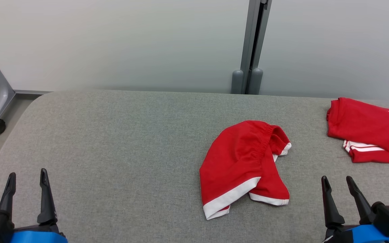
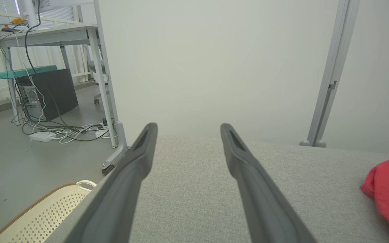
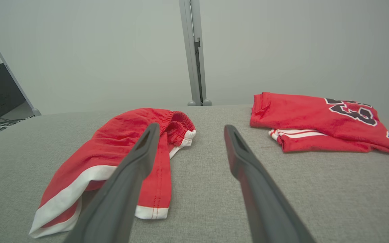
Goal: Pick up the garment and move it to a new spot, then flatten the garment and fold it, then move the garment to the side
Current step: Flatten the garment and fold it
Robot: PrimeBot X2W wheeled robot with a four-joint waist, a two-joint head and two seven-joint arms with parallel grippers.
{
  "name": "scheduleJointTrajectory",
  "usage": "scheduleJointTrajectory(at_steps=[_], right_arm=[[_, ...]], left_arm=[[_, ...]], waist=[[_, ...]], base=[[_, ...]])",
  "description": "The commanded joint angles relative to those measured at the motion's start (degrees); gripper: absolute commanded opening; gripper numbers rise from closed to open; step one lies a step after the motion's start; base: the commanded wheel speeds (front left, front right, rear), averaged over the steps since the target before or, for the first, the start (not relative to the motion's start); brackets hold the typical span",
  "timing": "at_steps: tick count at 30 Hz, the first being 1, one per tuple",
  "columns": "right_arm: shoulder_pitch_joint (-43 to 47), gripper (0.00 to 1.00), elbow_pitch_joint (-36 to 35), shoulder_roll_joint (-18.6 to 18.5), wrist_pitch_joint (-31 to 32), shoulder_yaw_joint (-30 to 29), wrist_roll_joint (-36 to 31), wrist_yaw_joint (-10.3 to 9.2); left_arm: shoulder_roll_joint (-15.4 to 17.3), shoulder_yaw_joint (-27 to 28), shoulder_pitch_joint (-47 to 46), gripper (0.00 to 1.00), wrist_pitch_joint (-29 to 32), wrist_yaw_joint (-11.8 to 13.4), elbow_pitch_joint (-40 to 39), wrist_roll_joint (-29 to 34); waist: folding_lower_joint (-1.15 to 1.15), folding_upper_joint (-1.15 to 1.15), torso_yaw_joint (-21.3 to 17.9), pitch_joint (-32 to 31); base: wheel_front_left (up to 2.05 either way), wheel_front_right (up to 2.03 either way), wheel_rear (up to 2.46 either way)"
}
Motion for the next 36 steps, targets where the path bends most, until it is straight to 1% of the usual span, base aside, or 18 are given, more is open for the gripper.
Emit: scheduleJointTrajectory(at_steps=[1,10,14,20,29,33,36], right_arm=[[0.28,1.00,0.23,-0.10,0.00,0.02,0.31,0.01],[-0.41,1.00,1.01,-0.10,-0.40,0.11,0.62,0.01],[-0.46,1.00,1.24,-0.10,-0.52,0.13,0.79,0.01],[-0.80,1.00,1.55,-0.10,-0.59,0.34,0.80,0.01],[-1.51,1.00,2.02,-0.10,-0.67,0.74,0.85,0.01],[-2.56,1.00,2.17,-0.10,-0.08,2.14,0.14,0.01],[-4.92,1.00,2.35,-0.10,0.72,4.44,-0.77,0.01]], left_arm=[[-0.21,0.50,-0.64,1.00,-0.31,-0.06,0.15,0.29],[-1.39,2.97,0.70,1.00,-0.32,0.64,-1.16,0.07],[-2.04,3.57,1.17,1.00,-0.33,0.24,-1.65,0.81],[-2.01,3.78,1.10,1.00,-0.33,-0.17,-1.82,2.21],[-2.83,4.94,0.85,1.00,-0.34,-1.05,-2.13,3.08],[-3.24,5.37,0.48,1.00,-0.34,-1.43,-1.93,3.29],[-3.82,5.81,-0.23,1.00,-0.34,-1.76,-1.91,3.58]], waist=[[0.00,0.00,0.02,0.01],[0.00,0.00,-0.07,0.32],[0.00,0.00,0.09,0.55],[0.00,0.00,0.33,0.91],[0.00,0.00,0.43,1.47],[0.00,0.00,0.56,1.83],[0.00,0.00,0.76,2.53]], base=[[0.00,0.00,0.00],[0.00,0.00,0.00],[0.00,0.00,0.00],[0.00,0.00,0.00],[0.00,0.00,0.00],[0.00,0.00,0.00],[0.00,0.00,0.00]])
